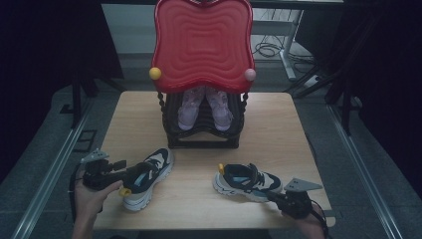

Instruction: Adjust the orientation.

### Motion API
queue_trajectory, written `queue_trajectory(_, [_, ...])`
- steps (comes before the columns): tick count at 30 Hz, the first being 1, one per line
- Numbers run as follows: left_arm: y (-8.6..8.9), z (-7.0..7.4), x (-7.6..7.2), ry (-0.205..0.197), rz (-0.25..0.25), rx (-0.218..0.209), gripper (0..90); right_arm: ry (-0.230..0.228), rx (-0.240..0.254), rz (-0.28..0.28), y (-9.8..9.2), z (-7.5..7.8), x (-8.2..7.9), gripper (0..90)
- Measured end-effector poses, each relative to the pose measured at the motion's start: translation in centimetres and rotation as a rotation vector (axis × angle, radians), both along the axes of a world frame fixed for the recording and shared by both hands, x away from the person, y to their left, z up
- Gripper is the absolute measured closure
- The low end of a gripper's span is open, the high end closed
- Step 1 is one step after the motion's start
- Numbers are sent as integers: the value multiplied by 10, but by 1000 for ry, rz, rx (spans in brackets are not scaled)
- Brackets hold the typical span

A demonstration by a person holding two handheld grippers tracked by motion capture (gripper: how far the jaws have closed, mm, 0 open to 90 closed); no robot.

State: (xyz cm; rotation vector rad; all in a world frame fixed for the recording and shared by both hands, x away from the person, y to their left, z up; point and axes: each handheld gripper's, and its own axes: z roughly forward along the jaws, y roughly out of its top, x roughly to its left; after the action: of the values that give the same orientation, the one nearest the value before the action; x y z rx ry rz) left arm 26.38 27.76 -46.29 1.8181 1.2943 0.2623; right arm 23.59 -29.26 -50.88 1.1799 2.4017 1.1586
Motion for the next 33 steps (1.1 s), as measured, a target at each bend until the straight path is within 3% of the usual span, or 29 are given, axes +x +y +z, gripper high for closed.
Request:
queue_trajectory(14, [0,0,0,0,0,-1,420,-1,8,-70,-12,-2,34,897])
queue_trajectory(23, [-2,-1,1,4,-3,2,419,-4,14,-66,-13,-4,64,897])
queue_trajectory(33, [0,0,0,4,0,2,420,3,20,-61,-11,-4,84,897])
